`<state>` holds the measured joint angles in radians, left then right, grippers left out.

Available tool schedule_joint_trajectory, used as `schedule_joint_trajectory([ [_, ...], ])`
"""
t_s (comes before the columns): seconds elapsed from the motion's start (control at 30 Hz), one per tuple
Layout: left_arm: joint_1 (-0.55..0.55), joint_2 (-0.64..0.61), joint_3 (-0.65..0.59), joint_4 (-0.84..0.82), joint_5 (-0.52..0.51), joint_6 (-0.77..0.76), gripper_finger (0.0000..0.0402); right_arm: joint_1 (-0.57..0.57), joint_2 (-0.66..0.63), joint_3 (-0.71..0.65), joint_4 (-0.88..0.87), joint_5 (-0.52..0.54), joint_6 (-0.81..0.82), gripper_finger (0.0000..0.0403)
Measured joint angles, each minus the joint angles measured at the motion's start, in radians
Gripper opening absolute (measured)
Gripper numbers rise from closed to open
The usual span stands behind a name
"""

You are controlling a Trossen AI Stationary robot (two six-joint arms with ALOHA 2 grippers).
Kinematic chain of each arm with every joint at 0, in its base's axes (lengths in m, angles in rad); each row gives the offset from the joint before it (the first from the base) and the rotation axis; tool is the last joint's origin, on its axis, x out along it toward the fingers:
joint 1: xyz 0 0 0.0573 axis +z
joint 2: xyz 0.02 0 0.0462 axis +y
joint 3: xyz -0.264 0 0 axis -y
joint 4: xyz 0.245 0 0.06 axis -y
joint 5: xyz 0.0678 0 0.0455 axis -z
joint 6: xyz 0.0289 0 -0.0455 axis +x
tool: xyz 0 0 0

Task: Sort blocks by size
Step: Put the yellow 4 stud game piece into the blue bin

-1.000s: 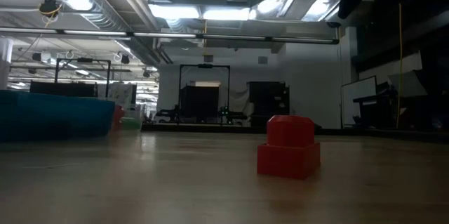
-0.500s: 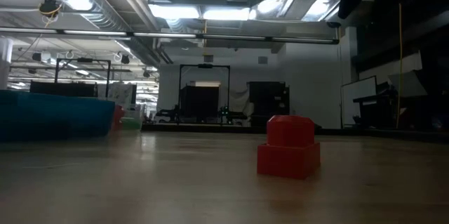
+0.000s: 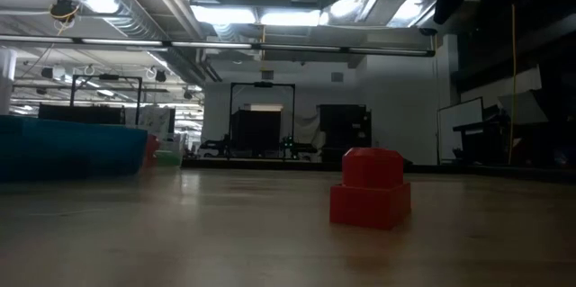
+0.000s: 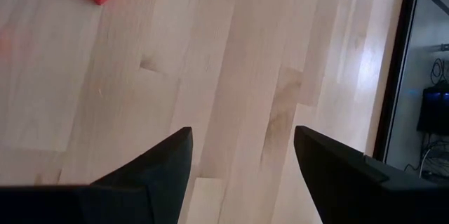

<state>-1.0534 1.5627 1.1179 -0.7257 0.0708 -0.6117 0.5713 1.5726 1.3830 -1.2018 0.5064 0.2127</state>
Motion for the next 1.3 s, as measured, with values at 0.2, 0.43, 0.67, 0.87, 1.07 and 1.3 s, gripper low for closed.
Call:
schedule_joint_trajectory([
  [0.2, 0.030, 0.000, 0.068, -0.086, -0.004, 0.017, 0.0063, 0.000, 0.000, 0.000, 0.000, 0.000, -0.001, 0.0250],
  [0.43, 0.102, -0.001, 0.167, -0.429, -0.054, 0.086, 0.0066, 0.000, 0.000, 0.000, 0.000, 0.001, -0.001, 0.0250],
  [0.67, 0.192, -0.001, 0.195, -0.819, -0.283, 0.204, 0.0065, 0.000, 0.000, 0.000, 0.000, 0.001, -0.007, 0.0250],
  [0.87, 0.299, -0.020, 0.119, -0.802, -0.498, 0.160, 0.0072, 0.000, 0.000, 0.000, 0.000, 0.001, -0.020, 0.0250],
  [1.07, 0.407, -0.018, -0.028, -0.841, -0.511, 0.041, 0.0070, 0.000, 0.000, 0.000, 0.000, -0.002, -0.037, 0.0250],
  [1.3, 0.469, -0.017, -0.136, -0.801, -0.498, -0.021, 0.0094, 0.000, 0.000, 0.000, 0.000, -0.003, -0.038, 0.0250],
])
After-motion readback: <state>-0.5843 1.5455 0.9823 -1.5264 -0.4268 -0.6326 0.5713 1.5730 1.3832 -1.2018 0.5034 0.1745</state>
